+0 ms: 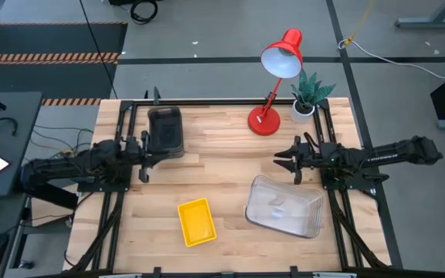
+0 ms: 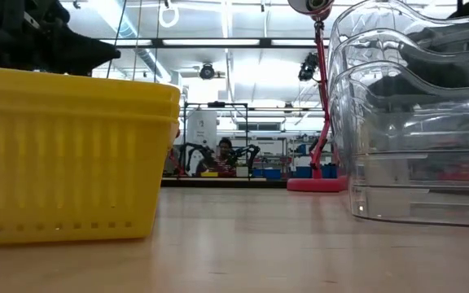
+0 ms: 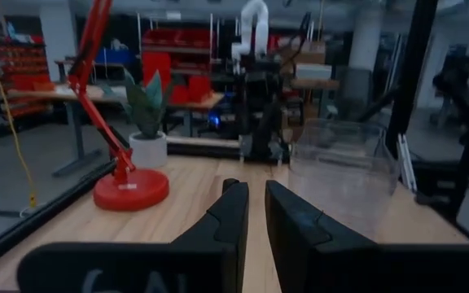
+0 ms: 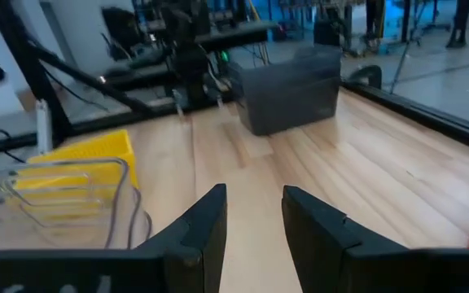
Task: Stack baskets by color
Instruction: Return to Home Position
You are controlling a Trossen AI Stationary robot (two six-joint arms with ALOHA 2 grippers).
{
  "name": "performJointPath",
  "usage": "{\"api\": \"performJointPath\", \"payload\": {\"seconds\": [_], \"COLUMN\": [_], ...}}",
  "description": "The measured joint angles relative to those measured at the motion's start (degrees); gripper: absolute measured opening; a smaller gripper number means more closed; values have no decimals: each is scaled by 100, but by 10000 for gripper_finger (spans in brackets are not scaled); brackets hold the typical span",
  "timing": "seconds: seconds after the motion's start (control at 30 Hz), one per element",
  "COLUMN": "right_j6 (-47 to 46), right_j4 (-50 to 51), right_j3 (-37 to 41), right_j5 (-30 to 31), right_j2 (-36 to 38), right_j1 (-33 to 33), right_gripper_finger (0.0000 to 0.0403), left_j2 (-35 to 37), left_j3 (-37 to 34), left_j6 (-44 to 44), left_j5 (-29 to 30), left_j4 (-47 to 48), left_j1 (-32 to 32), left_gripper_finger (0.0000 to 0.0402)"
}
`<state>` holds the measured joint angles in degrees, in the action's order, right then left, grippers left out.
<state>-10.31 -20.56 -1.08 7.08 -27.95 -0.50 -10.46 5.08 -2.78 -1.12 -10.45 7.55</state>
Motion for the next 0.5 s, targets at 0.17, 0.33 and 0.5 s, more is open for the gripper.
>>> {"api": "performJointPath", "payload": {"seconds": [0.17, 0.33, 0.5], "right_j6": [-16, -11, -17], "right_j4": [-93, -132, -359], "right_j3": [72, 72, 72], "right_j5": [-127, -220, -15], "right_j2": [107, 108, 110], "right_j1": [-67, -116, -153], "right_gripper_finger": [125, 125, 125], "left_j2": [426, 577, 573], "left_j3": [-402, -458, -458], "left_j6": [-143, 85, 372], "left_j5": [191, 599, 749], "left_j4": [-250, -48, -234], "left_j1": [-5, -152, -356], "left_gripper_finger": [47, 23, 5]}}
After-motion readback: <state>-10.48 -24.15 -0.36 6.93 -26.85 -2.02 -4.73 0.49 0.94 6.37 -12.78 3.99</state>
